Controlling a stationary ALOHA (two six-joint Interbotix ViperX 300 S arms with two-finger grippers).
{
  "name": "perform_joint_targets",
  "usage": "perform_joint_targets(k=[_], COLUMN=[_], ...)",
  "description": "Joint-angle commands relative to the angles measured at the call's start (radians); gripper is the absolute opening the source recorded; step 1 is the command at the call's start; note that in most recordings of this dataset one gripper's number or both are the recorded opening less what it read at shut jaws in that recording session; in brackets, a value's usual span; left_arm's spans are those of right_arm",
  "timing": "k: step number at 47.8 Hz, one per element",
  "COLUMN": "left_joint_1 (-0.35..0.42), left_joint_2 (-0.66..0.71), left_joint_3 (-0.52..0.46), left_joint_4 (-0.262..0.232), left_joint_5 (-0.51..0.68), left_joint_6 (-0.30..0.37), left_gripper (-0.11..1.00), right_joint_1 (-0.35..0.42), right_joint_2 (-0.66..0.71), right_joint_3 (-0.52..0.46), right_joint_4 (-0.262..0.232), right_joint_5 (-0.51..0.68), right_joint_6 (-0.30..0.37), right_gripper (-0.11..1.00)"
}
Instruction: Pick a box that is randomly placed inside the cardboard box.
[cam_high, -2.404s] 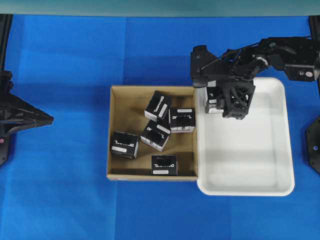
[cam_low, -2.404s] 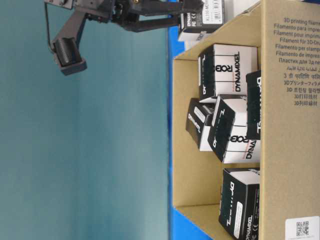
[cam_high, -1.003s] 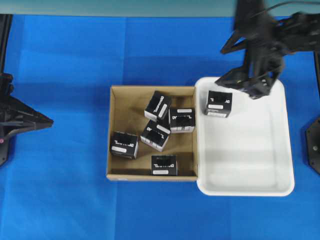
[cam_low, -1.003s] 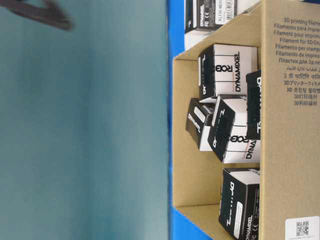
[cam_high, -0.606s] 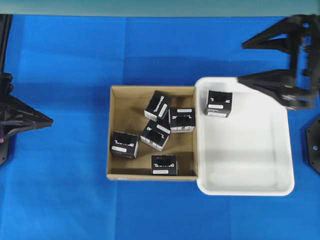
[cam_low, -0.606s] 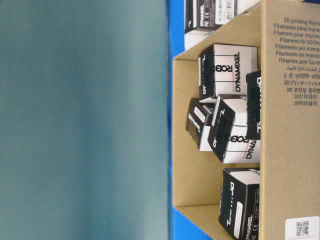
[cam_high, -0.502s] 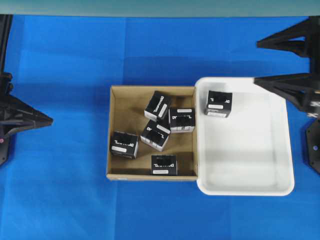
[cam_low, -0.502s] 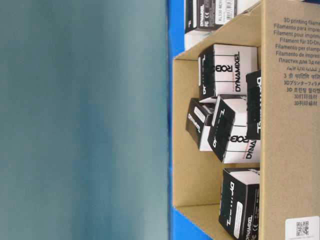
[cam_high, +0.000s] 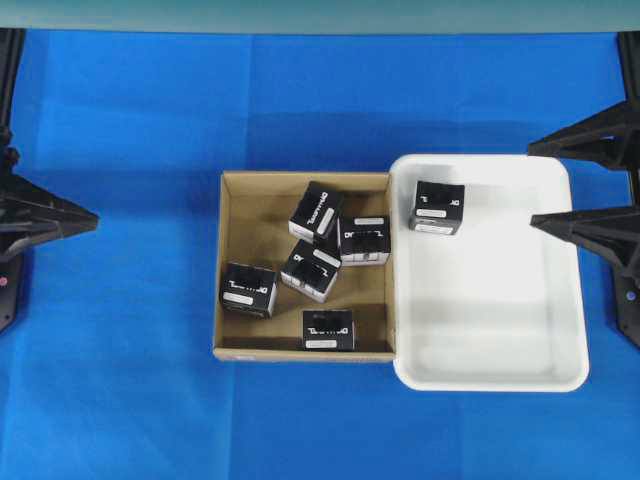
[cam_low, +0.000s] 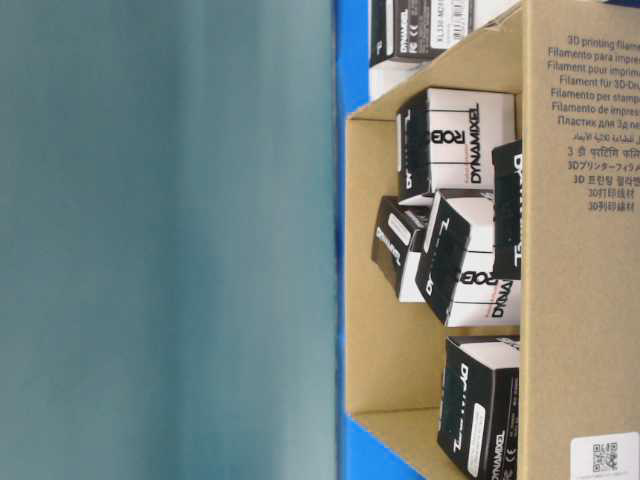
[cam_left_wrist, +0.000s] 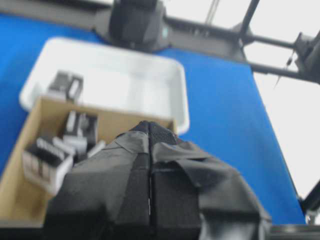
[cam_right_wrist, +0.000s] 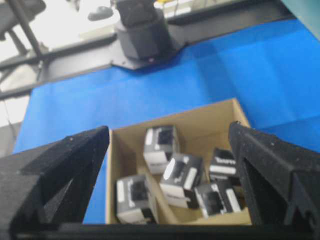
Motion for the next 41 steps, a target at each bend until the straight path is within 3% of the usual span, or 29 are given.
perform_joint_targets(k=[1, 26, 41], left_joint_1=[-0.005, -0.011, -0.015], left_joint_2=[0.005, -0.002, 0.003], left_joint_3=[-0.014, -0.015, -0.009], left_joint_4=[0.005, 0.005, 0.005], left_joint_5=[-0.021, -0.038, 0.008], left_joint_6=[0.018, 0.032, 0.026], left_gripper=[-0.07, -0.07, -0.07], right_joint_1=[0.0, 0.0, 0.002], right_joint_2=[-0.003, -0.137, -0.144], right_joint_3=[0.008, 0.066, 0.069], right_joint_4=[-0.005, -0.008, -0.008], right_joint_5=[-0.011, 0.064, 0.064], right_joint_6=[-0.002, 0.0, 0.003], right_gripper=[0.99, 0.99, 0.99])
